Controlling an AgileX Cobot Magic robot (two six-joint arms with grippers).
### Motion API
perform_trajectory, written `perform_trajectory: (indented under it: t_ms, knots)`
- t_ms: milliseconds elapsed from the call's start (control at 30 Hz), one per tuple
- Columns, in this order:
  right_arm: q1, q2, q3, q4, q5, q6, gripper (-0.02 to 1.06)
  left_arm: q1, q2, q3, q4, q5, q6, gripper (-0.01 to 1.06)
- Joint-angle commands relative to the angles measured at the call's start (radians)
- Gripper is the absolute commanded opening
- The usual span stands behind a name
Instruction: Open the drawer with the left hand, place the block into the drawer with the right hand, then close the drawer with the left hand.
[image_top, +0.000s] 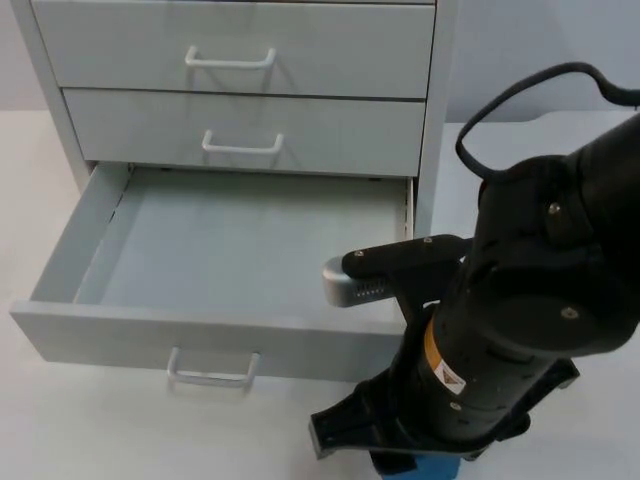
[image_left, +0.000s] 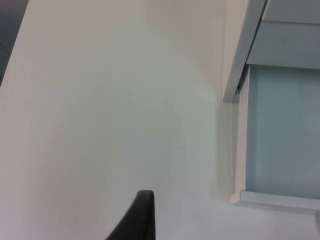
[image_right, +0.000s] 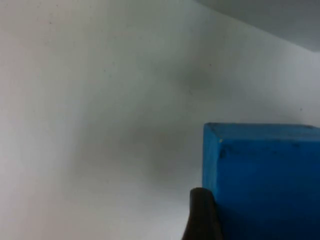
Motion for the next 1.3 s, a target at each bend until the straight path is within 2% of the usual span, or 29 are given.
perform_trajectory:
  t_ms: [0,167,300,367,533,633,800,867,1067,1267]
  knots:
    - [0.031,-0.052,-0.006,0.002,0.035,-0.004,0.00,0.003,-0.007,-0.001,-0.007,-0.009,-0.001,1.05]
    - [0.085,-0.187,-0.006,-0.037,0.089,-0.008,0.00,0.003,-0.007,-0.001,-0.007,-0.009,0.006,1.05]
    - [0.087,-0.316,-0.006,-0.039,0.134,-0.040,0.00,0.003,-0.007,-0.001,-0.007,-0.009,0.006,1.05]
    - [0.083,-0.370,-0.006,-0.071,0.163,-0.046,0.00,0.003,-0.007,-0.001,-0.007,-0.009,0.006,1.05]
    - [0.083,-0.421,-0.006,-0.111,0.188,-0.038,0.00,0.003,-0.007,-0.001,-0.007,-0.009,0.006,1.05]
    - [0.083,-0.421,-0.006,-0.111,0.177,-0.038,0.00,0.003,-0.007,-0.001,-0.007,-0.009,0.006,1.05]
    - [0.083,-0.409,-0.006,-0.128,0.098,-0.035,0.00,0.003,-0.007,-0.001,-0.007,-0.009,0.006,1.05]
    - [0.083,-0.387,-0.018,-0.176,0.049,0.033,0.00,0.003,-0.007,-0.001,-0.007,-0.009,0.006,1.05]
    - [0.083,-0.304,-0.118,-0.230,0.079,0.052,0.00,0.003,-0.007,-0.001,-0.007,-0.009,0.006,1.05]
    - [0.081,-0.149,-0.283,-0.288,0.121,0.057,0.00,0.003,-0.007,-0.001,-0.007,-0.009,0.015,1.05]
